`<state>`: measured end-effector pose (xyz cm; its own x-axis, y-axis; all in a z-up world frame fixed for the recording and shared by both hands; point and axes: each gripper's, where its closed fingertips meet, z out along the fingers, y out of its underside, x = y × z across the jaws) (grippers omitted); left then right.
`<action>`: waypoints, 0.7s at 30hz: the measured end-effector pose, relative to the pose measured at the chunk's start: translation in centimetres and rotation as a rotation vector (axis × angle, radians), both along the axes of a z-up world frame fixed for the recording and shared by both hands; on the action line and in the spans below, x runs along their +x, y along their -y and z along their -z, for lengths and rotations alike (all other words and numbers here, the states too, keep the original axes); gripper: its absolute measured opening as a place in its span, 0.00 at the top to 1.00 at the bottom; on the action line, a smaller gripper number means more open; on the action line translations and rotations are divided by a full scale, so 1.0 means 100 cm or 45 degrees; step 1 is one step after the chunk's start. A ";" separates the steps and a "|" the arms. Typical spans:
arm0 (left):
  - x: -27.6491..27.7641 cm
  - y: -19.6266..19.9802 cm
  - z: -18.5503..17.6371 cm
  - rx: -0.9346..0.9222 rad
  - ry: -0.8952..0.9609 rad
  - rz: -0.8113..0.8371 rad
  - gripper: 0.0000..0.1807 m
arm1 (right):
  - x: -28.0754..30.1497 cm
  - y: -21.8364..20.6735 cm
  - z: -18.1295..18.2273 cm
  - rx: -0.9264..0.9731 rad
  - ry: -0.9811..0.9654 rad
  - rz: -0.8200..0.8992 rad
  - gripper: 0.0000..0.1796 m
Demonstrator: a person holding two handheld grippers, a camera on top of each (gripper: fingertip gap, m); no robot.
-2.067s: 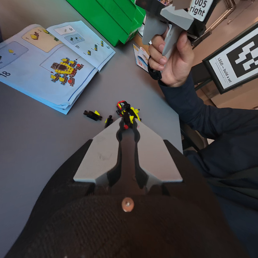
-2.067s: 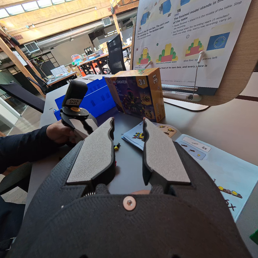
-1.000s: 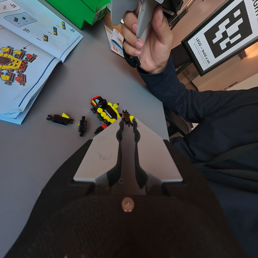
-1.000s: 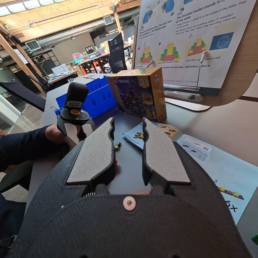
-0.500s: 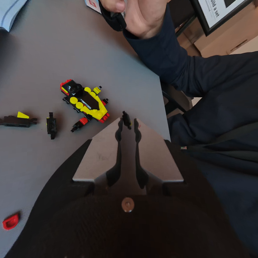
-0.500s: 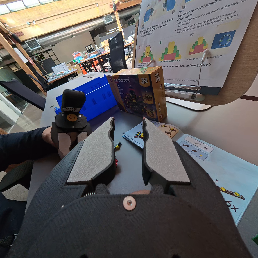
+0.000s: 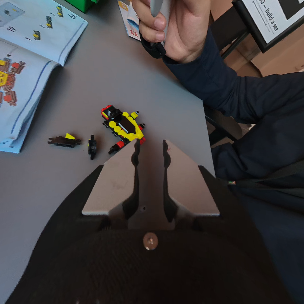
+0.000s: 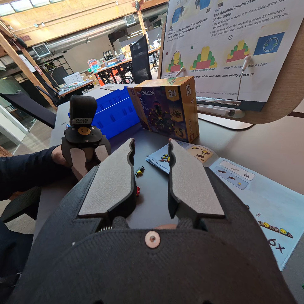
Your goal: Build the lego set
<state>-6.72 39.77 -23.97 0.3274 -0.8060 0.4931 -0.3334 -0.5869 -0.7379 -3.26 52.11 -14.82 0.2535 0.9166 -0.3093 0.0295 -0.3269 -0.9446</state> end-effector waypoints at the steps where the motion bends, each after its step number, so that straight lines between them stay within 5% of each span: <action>1: -0.003 -0.003 0.000 0.018 -0.015 -0.020 0.86 | -0.001 0.002 0.000 0.004 0.002 -0.019 0.78; 10: -0.026 -0.023 0.012 0.100 -0.167 -0.129 0.84 | -0.025 0.079 0.066 0.097 0.482 -0.578 0.64; 14: -0.030 -0.027 0.024 0.097 -0.242 -0.145 0.84 | -0.027 0.095 0.102 0.164 0.733 -0.638 0.57; 21: -0.028 -0.025 0.029 0.121 -0.291 -0.121 0.86 | -0.018 0.085 0.121 0.108 0.855 -0.608 0.73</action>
<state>-9.49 42.26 -26.83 0.4981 -0.8054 0.3214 -0.4441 -0.5552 -0.7032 -5.09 43.59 -26.89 -0.0627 0.9858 -0.1556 0.7140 -0.0646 -0.6971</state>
